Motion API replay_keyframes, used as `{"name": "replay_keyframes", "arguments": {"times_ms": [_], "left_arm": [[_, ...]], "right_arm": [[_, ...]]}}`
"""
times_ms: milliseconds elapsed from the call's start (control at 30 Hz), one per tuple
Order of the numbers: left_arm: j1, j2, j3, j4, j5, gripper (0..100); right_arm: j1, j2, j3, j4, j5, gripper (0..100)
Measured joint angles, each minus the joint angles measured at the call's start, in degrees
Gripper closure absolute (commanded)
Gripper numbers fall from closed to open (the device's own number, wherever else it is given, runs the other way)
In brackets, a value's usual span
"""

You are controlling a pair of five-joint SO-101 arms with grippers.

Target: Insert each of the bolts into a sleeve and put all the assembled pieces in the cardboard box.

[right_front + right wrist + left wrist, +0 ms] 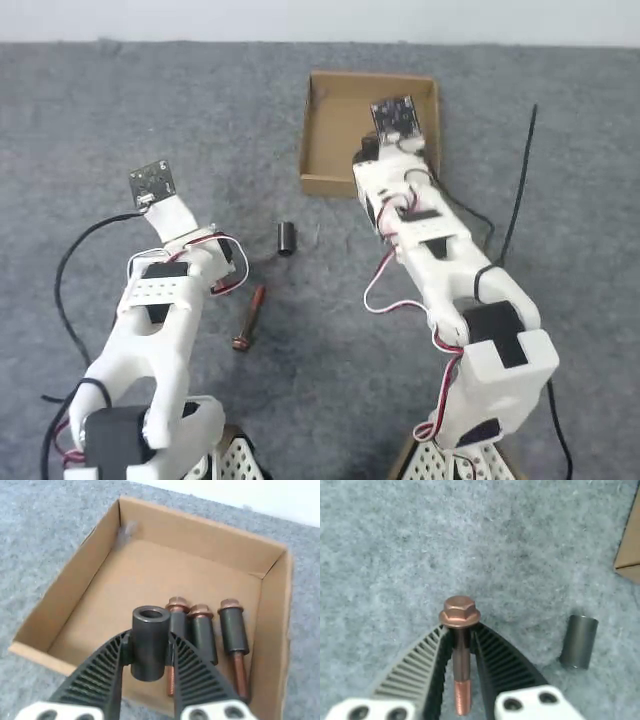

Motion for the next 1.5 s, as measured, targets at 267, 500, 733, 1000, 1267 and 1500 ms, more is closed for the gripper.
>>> {"name": "replay_keyframes", "arguments": {"times_ms": [267, 500, 733, 1000, 1267, 1500], "left_arm": [[0.0, 0.0, 0.0, 0.0, 0.0, 99], [0.0, 0.0, 0.0, 0.0, 0.0, 99], [0.0, 0.0, 0.0, 0.0, 0.0, 99], [0.0, 0.0, 0.0, 0.0, 0.0, 99], [0.0, 0.0, 0.0, 0.0, 0.0, 99], [0.88, 0.0, 0.0, -2.9, 0.0, 99]], "right_arm": [[0.0, -1.93, 16.79, -24.79, 0.0, 99.1], [-0.26, -5.36, 30.51, -41.85, 0.0, 99.1], [-0.26, -5.36, 43.08, -59.08, 0.0, 99.1], [-0.26, -5.36, 54.68, -73.41, 0.0, 99.1], [-0.26, -6.24, 61.45, -81.49, 0.0, 99.1], [-0.09, -6.95, 61.54, -80.53, -0.44, 99.1]]}}
